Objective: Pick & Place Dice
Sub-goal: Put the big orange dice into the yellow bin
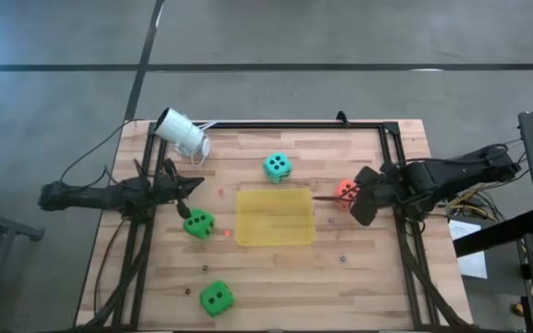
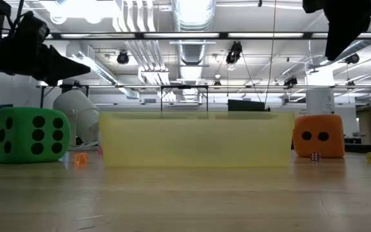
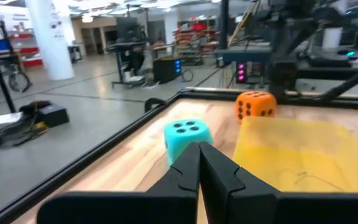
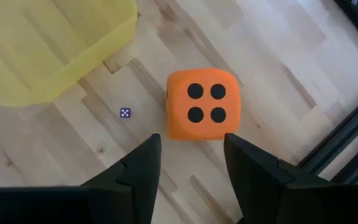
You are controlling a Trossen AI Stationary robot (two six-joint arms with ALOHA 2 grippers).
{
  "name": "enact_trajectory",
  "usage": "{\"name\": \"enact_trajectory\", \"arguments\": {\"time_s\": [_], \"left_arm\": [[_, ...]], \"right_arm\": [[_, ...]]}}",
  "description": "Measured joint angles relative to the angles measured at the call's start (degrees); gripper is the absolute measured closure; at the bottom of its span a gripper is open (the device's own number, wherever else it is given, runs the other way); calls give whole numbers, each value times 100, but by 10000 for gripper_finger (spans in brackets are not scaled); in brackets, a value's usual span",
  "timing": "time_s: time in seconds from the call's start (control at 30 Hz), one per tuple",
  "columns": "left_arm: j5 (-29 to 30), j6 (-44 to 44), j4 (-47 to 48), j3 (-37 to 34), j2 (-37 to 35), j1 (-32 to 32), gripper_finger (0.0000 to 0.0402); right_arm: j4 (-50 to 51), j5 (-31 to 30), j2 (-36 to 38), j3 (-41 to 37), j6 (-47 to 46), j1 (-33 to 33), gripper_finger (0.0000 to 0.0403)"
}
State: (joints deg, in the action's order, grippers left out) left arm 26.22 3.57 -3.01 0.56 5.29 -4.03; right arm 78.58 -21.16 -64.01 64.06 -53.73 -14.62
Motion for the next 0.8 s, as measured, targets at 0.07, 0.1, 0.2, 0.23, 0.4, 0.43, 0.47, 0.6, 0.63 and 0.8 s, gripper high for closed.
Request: {"name": "enact_trajectory", "arguments": {"time_s": [0.07,0.1,0.2,0.23,0.4,0.43,0.47,0.6,0.63,0.8], "left_arm": [[2,-16,0,0,60,0,394],[2,-38,1,0,91,-1,394],[2,-59,3,2,156,0,394],[1,-59,6,2,168,0,394],[4,-61,14,4,171,0,394],[3,-60,17,4,171,-2,394],[5,-61,17,4,171,-1,394],[17,-61,22,7,171,0,394],[17,-61,22,7,171,-2,394],[17,-61,24,9,171,0,394]], "right_arm": [[1,30,18,18,-6,112,222],[3,33,31,21,-2,158,221],[7,55,63,24,-9,284,218],[8,65,63,24,-9,314,218],[2,84,13,14,65,329,218],[-3,126,11,8,83,327,218],[-3,185,11,6,81,329,218],[-11,222,13,6,166,333,218],[-13,222,13,6,184,331,218],[-115,216,13,6,307,357,218]]}}
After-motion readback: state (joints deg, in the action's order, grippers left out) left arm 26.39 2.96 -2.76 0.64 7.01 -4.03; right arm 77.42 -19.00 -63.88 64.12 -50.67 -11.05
